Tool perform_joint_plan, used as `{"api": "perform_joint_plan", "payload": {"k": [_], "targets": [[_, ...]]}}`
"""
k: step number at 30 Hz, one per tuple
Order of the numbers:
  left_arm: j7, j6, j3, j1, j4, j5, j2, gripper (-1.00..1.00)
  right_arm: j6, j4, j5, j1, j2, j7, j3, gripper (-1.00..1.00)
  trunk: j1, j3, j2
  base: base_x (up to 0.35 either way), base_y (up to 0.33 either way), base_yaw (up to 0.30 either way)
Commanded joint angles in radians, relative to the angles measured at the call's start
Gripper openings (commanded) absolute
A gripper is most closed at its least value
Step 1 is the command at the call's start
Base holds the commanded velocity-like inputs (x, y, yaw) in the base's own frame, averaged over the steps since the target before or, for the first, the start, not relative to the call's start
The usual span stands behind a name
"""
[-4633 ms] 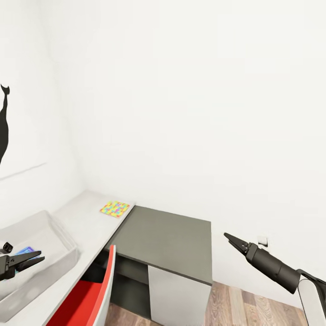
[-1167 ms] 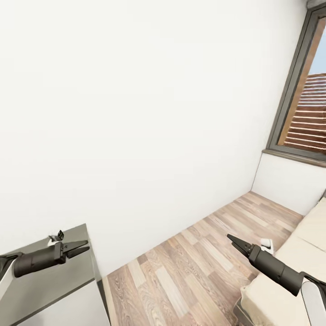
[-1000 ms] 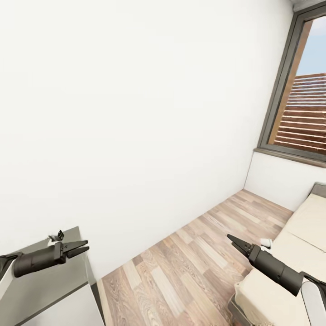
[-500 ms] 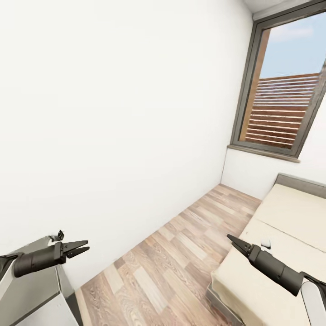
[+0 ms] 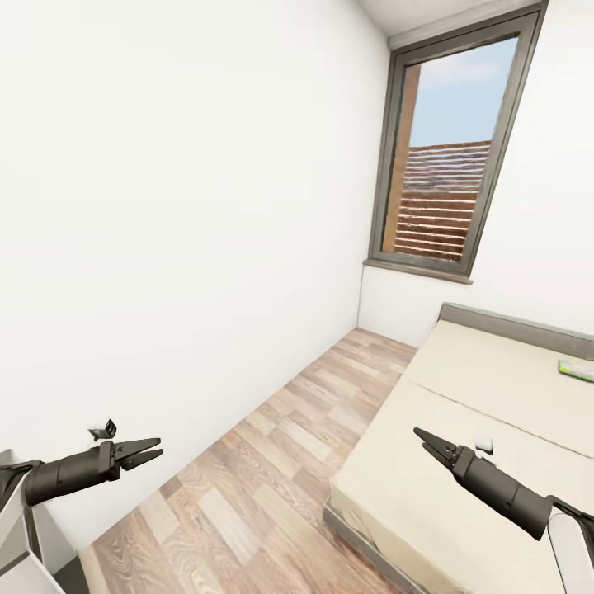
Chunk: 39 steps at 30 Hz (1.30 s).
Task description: Put all the toys in the child's room - the three board games (two on the bed and one on the table), the two jigsaw puzzles on the table, and the tennis ball on the table - inside the toy box on the table in the child's room.
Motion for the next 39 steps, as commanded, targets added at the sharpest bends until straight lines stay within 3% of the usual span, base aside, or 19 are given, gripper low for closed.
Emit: {"api": "perform_joint_plan", "payload": {"k": [1,21,39], "targets": [[-0.002,0.011,0.0,0.0,-0.001,0.001,0.0,1.0,0.004,0.001,0.002,-0.001,0.0,0.005,-0.001,1.0,0.0,-0.001,-0.001,-0.078,-0.282,-0.281],[-0.003,0.01,0.0,0.0,-0.001,0.001,-0.001,1.0,0.004,0.02,0.002,-0.001,0.0,0.003,-0.001,1.0,0.0,-0.001,-0.001,-0.013,-0.283,-0.281],[-0.001,0.01,0.0,0.0,-0.001,0.001,-0.001,1.0,0.001,0.045,0.003,-0.001,0.0,0.002,-0.001,1.0,0.0,-0.001,-0.001,0.0,-0.118,-0.281]]}}
